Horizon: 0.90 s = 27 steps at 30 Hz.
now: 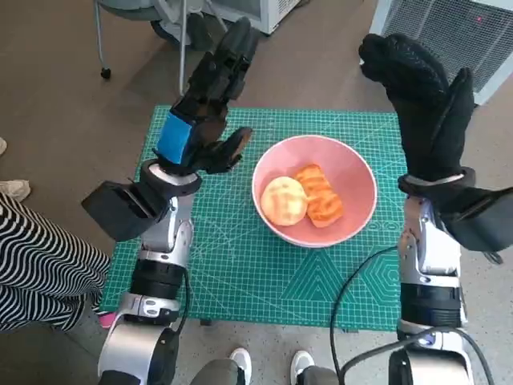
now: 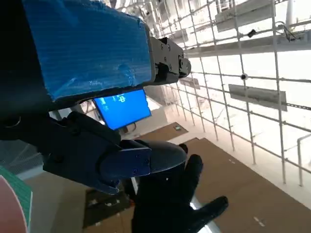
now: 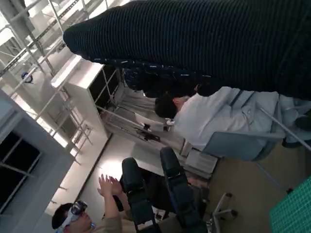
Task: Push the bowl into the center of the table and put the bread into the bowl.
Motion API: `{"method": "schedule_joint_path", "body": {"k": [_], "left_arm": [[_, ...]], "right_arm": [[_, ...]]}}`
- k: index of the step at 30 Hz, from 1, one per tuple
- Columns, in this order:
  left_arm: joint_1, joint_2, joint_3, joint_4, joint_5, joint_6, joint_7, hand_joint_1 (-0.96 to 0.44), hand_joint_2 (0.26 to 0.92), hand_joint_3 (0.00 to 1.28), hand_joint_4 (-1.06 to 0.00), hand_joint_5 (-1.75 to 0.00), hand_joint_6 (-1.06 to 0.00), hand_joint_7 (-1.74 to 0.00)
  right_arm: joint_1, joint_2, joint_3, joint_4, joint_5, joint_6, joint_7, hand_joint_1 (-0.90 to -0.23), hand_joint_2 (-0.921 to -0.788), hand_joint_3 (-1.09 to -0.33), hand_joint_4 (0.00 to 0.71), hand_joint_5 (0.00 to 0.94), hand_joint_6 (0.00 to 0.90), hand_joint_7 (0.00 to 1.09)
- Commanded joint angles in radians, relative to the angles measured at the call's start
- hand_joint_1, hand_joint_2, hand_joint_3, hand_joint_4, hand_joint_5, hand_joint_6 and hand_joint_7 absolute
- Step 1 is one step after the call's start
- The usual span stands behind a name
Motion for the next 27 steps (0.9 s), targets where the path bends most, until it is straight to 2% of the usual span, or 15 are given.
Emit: {"method": "schedule_joint_path", "body": {"k": [1, 11, 17, 27], "left_arm": [[0.021, 0.007, 0.001, -0.012, 0.018, -0.017, 0.017, -0.75, 0.921, 0.53, -0.02, 0.00, -0.12, 0.00], [0.024, 0.005, 0.000, -0.003, 0.020, -0.029, 0.024, -0.76, 0.921, 0.52, -0.02, 0.00, -0.09, 0.00], [0.018, -0.016, 0.020, 0.056, -0.004, -0.090, 0.016, -0.77, 0.921, 0.50, 0.00, 0.00, -0.04, 0.00], [0.005, -0.027, 0.031, 0.102, -0.031, -0.139, -0.004, -0.76, 0.921, 0.49, 0.00, 0.00, -0.04, -0.01]], "right_arm": [[0.014, 0.004, -0.001, 0.010, -0.015, 0.018, -0.011, -0.734, -0.921, -0.686, 0.152, 0.003, 0.053, 0.43], [0.018, 0.006, 0.001, 0.008, -0.019, 0.015, -0.015, -0.740, -0.921, -0.680, 0.153, 0.003, 0.053, 0.44], [0.030, 0.006, 0.003, 0.002, -0.026, 0.004, -0.021, -0.741, -0.921, -0.677, 0.153, 0.002, 0.047, 0.43], [0.039, 0.011, 0.002, 0.009, -0.026, -0.005, -0.021, -0.732, -0.921, -0.671, 0.153, 0.002, 0.047, 0.44]]}}
